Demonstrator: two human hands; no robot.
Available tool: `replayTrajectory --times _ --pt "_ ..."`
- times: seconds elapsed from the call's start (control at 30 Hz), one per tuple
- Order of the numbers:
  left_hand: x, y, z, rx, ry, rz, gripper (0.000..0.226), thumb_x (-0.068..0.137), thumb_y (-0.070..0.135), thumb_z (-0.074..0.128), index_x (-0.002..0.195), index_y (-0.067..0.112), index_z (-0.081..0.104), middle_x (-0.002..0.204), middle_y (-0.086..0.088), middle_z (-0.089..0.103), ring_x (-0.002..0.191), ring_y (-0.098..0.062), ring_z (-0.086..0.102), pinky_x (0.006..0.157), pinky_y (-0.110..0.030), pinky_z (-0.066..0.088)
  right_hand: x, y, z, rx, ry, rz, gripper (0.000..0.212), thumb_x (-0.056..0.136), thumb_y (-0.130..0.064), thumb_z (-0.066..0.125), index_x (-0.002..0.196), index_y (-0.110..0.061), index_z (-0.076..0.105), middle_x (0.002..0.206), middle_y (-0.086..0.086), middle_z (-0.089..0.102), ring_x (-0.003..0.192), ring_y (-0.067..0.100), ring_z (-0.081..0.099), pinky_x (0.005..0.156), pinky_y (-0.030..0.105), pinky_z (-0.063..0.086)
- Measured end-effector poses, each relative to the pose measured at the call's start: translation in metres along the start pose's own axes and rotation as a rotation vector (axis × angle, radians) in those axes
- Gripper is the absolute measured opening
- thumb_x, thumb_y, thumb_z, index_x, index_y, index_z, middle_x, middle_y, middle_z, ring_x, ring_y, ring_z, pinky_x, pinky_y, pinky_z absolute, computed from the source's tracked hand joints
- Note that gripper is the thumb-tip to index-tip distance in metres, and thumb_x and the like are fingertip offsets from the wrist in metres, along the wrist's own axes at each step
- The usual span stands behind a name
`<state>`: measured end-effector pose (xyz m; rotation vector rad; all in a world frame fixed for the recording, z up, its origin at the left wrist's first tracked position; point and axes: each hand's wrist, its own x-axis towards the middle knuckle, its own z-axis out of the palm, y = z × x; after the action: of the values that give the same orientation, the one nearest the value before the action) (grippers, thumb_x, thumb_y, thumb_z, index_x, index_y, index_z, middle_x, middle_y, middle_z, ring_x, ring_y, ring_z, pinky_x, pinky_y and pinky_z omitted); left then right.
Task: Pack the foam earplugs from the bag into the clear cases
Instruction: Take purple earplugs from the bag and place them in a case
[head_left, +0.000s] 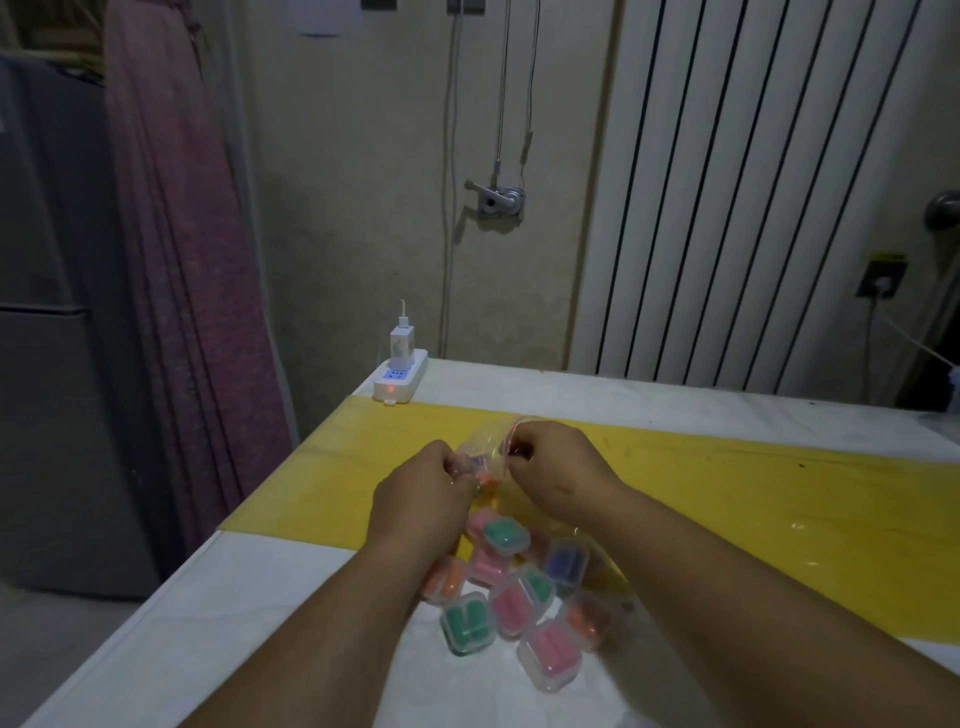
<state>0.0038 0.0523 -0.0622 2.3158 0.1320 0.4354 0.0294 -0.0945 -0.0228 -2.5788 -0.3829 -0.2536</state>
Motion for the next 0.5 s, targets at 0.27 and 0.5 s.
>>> replayTrajectory --times 0.27,0.5 --pt "0.002 -0.003 0.003 0.038 -0.037 0.009 0.013 0.089 0.031 0.056 0.083 0.021 0.050 0.079 0.001 0.060 0.079 -0.024 0.057 0.069 -0.038 0.045 0.012 -0.006 -0.001 0.062 0.079 0.032 0.019 0.094 -0.011 0.050 0.082 -0.024 0.059 0.091 0.002 0.066 0.086 0.021 0.057 0.069 0.028 0.042" --pt "0.002 -0.004 0.004 0.082 -0.062 0.025 0.010 0.088 0.030 0.051 0.085 0.021 0.050 0.080 0.000 0.061 0.080 -0.026 0.057 0.070 -0.038 0.047 0.016 0.001 0.011 0.013 -0.125 0.041 0.018 0.080 -0.006 0.059 0.070 -0.021 0.064 0.084 0.004 0.067 0.080 0.021 0.061 0.064 0.024 0.042"
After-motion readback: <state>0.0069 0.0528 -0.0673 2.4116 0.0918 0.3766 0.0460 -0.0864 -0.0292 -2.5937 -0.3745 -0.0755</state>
